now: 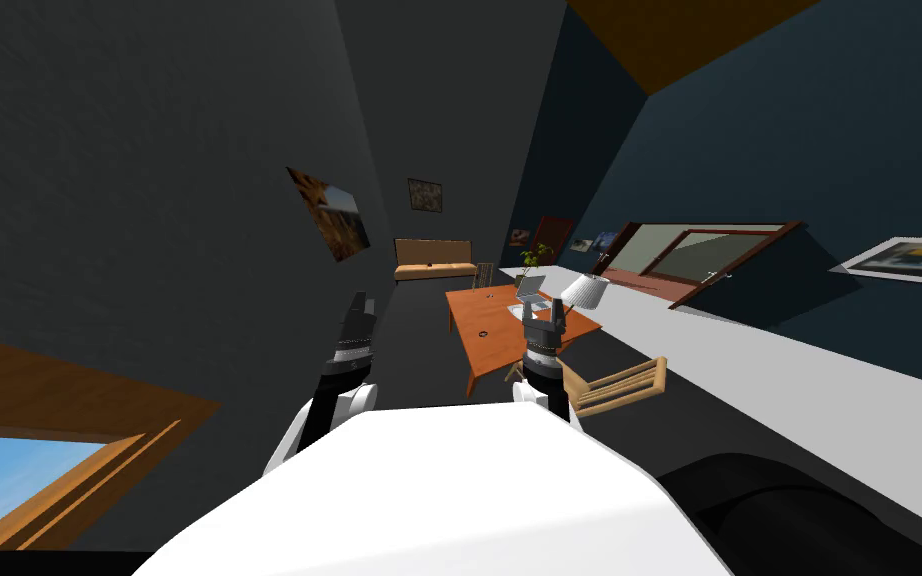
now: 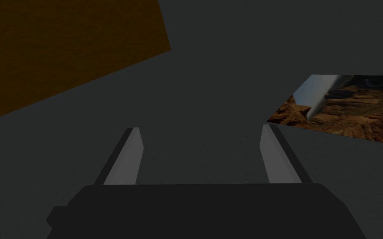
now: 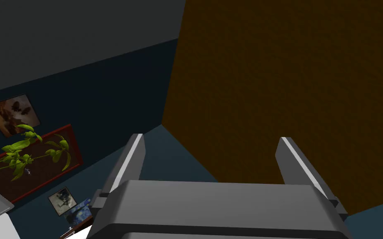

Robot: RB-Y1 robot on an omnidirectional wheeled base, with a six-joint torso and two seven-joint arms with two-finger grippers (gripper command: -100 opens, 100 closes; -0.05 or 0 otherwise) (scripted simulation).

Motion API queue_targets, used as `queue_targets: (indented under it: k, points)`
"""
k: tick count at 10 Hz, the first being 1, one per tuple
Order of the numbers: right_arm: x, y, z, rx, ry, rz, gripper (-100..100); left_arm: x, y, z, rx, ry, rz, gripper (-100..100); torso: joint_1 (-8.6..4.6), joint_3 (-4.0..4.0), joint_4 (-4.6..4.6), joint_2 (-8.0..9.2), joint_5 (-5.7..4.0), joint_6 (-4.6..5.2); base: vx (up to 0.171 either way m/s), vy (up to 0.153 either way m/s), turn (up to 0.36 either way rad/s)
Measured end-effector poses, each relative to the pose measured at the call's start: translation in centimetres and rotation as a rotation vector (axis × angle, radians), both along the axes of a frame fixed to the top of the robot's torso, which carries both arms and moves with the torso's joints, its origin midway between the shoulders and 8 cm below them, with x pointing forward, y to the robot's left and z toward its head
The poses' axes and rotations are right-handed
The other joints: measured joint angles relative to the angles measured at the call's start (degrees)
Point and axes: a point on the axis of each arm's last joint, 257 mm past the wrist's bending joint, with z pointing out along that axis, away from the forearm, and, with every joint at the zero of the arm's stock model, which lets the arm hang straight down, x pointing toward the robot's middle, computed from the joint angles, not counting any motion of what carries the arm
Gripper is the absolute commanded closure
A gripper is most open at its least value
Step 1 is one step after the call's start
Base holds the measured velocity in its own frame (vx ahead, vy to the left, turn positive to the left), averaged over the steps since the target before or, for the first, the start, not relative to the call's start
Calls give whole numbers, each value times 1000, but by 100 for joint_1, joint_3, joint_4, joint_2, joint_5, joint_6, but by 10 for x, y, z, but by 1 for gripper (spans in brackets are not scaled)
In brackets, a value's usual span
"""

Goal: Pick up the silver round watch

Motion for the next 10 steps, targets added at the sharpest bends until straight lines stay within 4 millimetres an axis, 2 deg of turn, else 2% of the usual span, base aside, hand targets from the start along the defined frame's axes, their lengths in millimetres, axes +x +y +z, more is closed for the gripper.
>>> queue_targets:
  k: [6, 10]
  points:
    - [8, 14, -19, -208, 58, 45, -100, 0, 0, 0, 0, 0, 0, 0, 25, 9, 3, 15, 6, -1, -38, 53, 59]
    - [21, 12, -54, -382, 138, 49, -100, 0, 0, 0, 0, 0, 0, 0, 27, 1, 0, 1, 6, 0, -5, 87, 79]
